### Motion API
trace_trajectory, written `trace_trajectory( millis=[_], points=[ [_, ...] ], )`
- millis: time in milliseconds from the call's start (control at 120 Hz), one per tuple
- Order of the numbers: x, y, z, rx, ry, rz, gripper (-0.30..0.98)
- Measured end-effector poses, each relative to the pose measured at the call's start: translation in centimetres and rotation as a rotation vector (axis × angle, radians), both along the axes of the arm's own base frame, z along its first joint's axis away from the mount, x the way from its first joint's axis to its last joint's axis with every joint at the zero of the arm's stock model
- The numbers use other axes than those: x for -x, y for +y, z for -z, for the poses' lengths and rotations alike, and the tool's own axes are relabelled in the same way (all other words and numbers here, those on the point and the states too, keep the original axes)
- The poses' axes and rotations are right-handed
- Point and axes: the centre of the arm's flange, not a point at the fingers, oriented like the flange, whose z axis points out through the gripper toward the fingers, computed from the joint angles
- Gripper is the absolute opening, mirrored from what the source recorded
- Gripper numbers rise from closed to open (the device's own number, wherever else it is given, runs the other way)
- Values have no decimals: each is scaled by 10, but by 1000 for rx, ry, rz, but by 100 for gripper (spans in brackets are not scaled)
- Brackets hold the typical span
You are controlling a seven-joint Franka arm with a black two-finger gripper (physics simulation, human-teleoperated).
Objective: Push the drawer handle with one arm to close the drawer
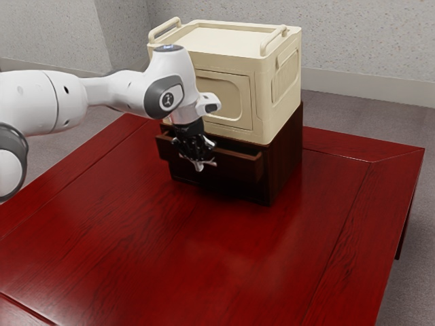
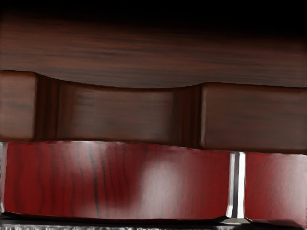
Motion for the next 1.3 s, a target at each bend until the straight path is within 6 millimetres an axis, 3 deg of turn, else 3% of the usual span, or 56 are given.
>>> trace_trajectory(
  millis=[308, 908, 1300],
  points=[
    [-8, -3, 0, 7, -55, 32, -10],
    [-22, 15, -1, -19, -108, 152, -10],
    [-25, 10, 0, 4, -145, 186, -10]
  ],
)
